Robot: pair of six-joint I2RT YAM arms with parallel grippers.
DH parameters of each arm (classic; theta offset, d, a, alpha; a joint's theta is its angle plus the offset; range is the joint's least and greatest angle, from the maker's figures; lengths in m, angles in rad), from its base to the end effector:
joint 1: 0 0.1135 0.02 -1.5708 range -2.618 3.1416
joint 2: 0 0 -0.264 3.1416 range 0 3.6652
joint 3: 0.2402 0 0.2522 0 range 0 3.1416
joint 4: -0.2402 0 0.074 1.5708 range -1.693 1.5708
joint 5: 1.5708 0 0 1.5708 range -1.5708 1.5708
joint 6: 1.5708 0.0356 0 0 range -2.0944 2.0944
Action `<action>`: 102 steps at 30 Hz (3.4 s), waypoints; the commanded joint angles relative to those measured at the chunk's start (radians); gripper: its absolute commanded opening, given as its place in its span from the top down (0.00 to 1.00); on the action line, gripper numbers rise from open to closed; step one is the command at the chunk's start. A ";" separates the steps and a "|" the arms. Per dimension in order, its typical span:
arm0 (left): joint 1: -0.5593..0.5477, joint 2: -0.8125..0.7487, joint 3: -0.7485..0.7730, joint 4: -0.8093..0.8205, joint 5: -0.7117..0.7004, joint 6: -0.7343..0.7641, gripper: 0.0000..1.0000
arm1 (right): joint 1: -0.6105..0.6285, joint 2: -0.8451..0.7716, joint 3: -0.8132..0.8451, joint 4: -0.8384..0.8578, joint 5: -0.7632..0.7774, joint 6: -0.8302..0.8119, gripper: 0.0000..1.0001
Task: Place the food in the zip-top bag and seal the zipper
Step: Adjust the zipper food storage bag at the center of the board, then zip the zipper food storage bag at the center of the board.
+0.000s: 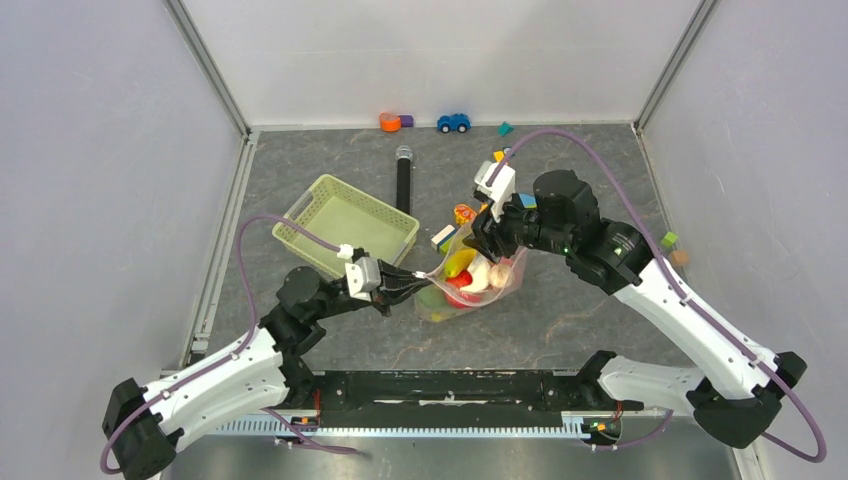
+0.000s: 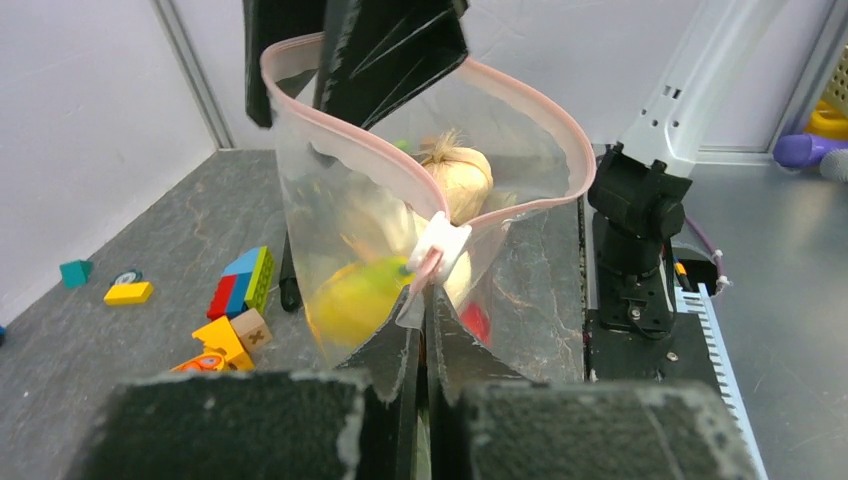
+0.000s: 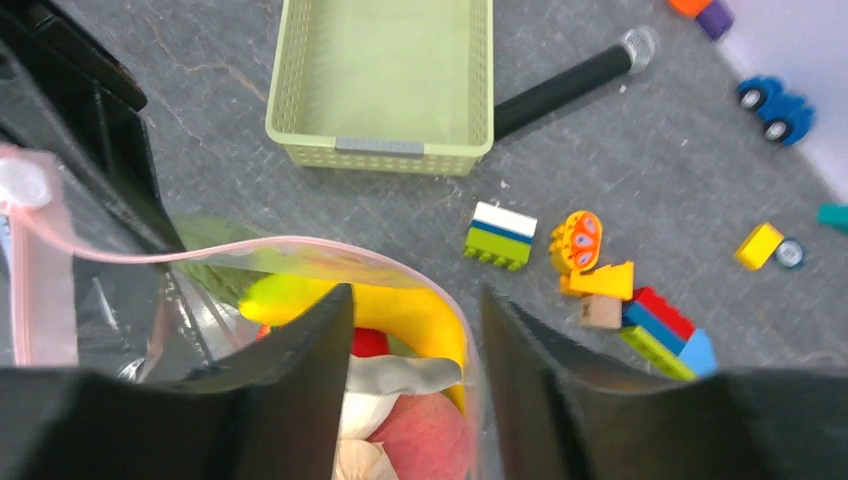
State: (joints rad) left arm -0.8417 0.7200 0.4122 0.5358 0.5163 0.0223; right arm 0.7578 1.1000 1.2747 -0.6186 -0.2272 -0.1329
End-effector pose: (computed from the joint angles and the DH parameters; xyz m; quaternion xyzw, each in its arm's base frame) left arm 0.1037 -0.1425 0.2943 0.4334 0.4625 -0.4472 0.6311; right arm 0.1610 0.1634 0.4038 -0.4165 0.7320 0.2543 0.4755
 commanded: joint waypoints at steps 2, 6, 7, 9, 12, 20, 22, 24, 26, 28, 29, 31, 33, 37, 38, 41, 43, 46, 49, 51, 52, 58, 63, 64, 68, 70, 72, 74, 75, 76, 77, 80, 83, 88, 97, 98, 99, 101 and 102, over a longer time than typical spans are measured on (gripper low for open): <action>0.004 -0.011 0.074 -0.061 -0.091 -0.076 0.98 | 0.000 -0.092 -0.019 0.141 -0.065 -0.105 0.30; 0.004 -0.012 0.100 -0.099 -0.083 -0.110 0.98 | 0.000 -0.112 -0.010 0.183 -0.257 -0.206 0.16; 0.004 -0.012 0.110 -0.115 -0.089 -0.116 0.98 | -0.001 -0.102 -0.003 0.181 -0.303 -0.225 0.16; 0.004 -0.010 0.131 -0.150 -0.102 -0.130 0.98 | 0.000 -0.076 0.011 0.189 -0.391 -0.247 0.14; 0.004 -0.009 0.147 -0.172 -0.098 -0.137 0.98 | 0.013 -0.016 0.048 0.168 -0.445 -0.248 0.15; 0.005 -0.005 0.159 -0.199 -0.116 -0.143 0.98 | 0.244 0.117 0.167 0.077 -0.278 -0.326 0.17; 0.004 -0.003 0.158 -0.201 -0.122 -0.144 0.98 | 0.256 0.135 0.187 0.072 -0.268 -0.326 0.18; 0.004 -0.002 0.158 -0.204 -0.133 -0.145 0.98 | 0.272 0.149 0.196 0.066 -0.244 -0.319 0.19; 0.004 -0.002 0.157 -0.203 -0.140 -0.150 0.98 | 0.290 0.161 0.198 0.061 -0.179 -0.296 0.21; 0.004 -0.007 0.151 -0.201 -0.139 -0.150 0.98 | 0.302 0.171 0.198 0.049 -0.130 -0.283 0.27; 0.004 -0.009 0.147 -0.199 -0.138 -0.150 0.98 | 0.307 0.174 0.199 0.040 -0.119 -0.281 0.29; 0.004 -0.015 0.141 -0.196 -0.136 -0.151 0.98 | 0.313 0.175 0.199 0.030 -0.110 -0.267 0.33; 0.004 -0.020 0.138 -0.195 -0.132 -0.150 0.98 | 0.317 0.175 0.199 0.029 -0.106 -0.253 0.38; 0.004 -0.025 0.134 -0.195 -0.121 -0.146 0.98 | 0.319 0.177 0.197 0.028 -0.094 -0.228 0.54; 0.004 -0.028 0.132 -0.196 -0.120 -0.145 0.98 | 0.320 0.178 0.195 0.028 -0.094 -0.223 0.57; 0.004 -0.040 0.125 -0.194 -0.121 -0.142 0.98 | 0.322 0.186 0.199 0.015 -0.092 -0.211 0.68; 0.004 -0.048 0.114 -0.186 -0.132 -0.140 0.98 | 0.322 0.184 0.200 0.009 -0.088 -0.207 0.77; 0.004 -0.050 0.105 -0.179 -0.135 -0.143 0.98 | 0.323 0.172 0.183 0.026 -0.075 -0.175 0.93; 0.004 -0.061 0.094 -0.177 -0.108 -0.135 0.98 | 0.324 0.145 0.143 0.064 -0.044 -0.119 0.99; 0.004 -0.076 0.081 -0.171 -0.089 -0.130 0.98 | 0.324 0.116 0.096 0.108 0.007 -0.062 1.00; 0.005 -0.087 0.073 -0.170 -0.078 -0.126 0.98 | 0.324 0.102 0.073 0.117 0.036 -0.039 1.00; 0.004 -0.157 0.013 -0.120 0.013 -0.101 0.98 | 0.323 0.011 -0.048 0.195 0.091 0.010 1.00; 0.004 -0.167 0.025 -0.130 0.029 -0.116 0.98 | 0.324 -0.045 -0.107 0.259 0.093 0.076 1.00; 0.004 -0.162 0.033 -0.142 0.028 -0.115 0.98 | 0.324 -0.060 -0.126 0.281 0.092 0.089 1.00; 0.004 -0.134 0.113 -0.242 -0.012 -0.127 0.98 | 0.324 -0.104 -0.146 0.328 0.060 0.117 1.00; 0.004 -0.103 0.150 -0.309 -0.006 -0.140 0.98 | 0.324 -0.122 -0.158 0.366 0.034 0.120 0.99; 0.001 -0.079 0.169 -0.354 0.003 -0.159 0.98 | 0.324 -0.142 -0.184 0.417 0.019 0.131 0.99; 0.000 -0.074 0.137 -0.300 0.012 -0.195 0.98 | 0.324 -0.159 -0.213 0.462 0.002 0.131 0.99; 0.000 -0.079 0.118 -0.268 0.007 -0.212 0.98 | 0.324 -0.164 -0.225 0.477 -0.015 0.128 0.99; 0.000 -0.088 0.095 -0.233 -0.002 -0.230 0.98 | 0.324 -0.167 -0.232 0.490 -0.021 0.127 0.99; 0.000 -0.098 0.076 -0.211 -0.009 -0.245 0.98 | 0.324 -0.168 -0.236 0.497 -0.026 0.131 0.99; 0.000 -0.127 0.052 -0.191 -0.010 -0.285 0.98 | 0.324 -0.154 -0.231 0.513 -0.088 0.131 0.99; -0.001 -0.157 0.035 -0.190 -0.010 -0.308 0.98 | 0.324 -0.126 -0.211 0.490 -0.080 0.131 1.00; 0.000 -0.241 -0.011 -0.181 -0.057 -0.318 0.98 | 0.324 -0.080 -0.139 0.405 -0.050 0.105 1.00; 0.000 -0.316 -0.052 -0.206 -0.138 -0.317 0.98 | 0.324 -0.071 -0.122 0.374 -0.030 0.098 1.00; 0.000 -0.319 -0.052 -0.208 -0.131 -0.320 0.98 | 0.324 -0.072 -0.123 0.372 -0.030 0.099 1.00; 0.000 -0.321 -0.052 -0.208 -0.126 -0.318 0.98 | 0.324 -0.073 -0.123 0.369 -0.032 0.096 1.00; 0.000 -0.320 -0.052 -0.211 -0.136 -0.311 0.98 | 0.324 -0.077 -0.123 0.365 -0.028 0.086 1.00; 0.000 -0.318 -0.053 -0.211 -0.144 -0.310 0.98 | 0.324 -0.079 -0.125 0.364 -0.022 0.082 1.00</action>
State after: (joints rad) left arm -0.8467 0.4175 0.3653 0.3195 0.4126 -0.2691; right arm 1.0920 1.0492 1.0904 -0.2634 -0.2951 -0.0189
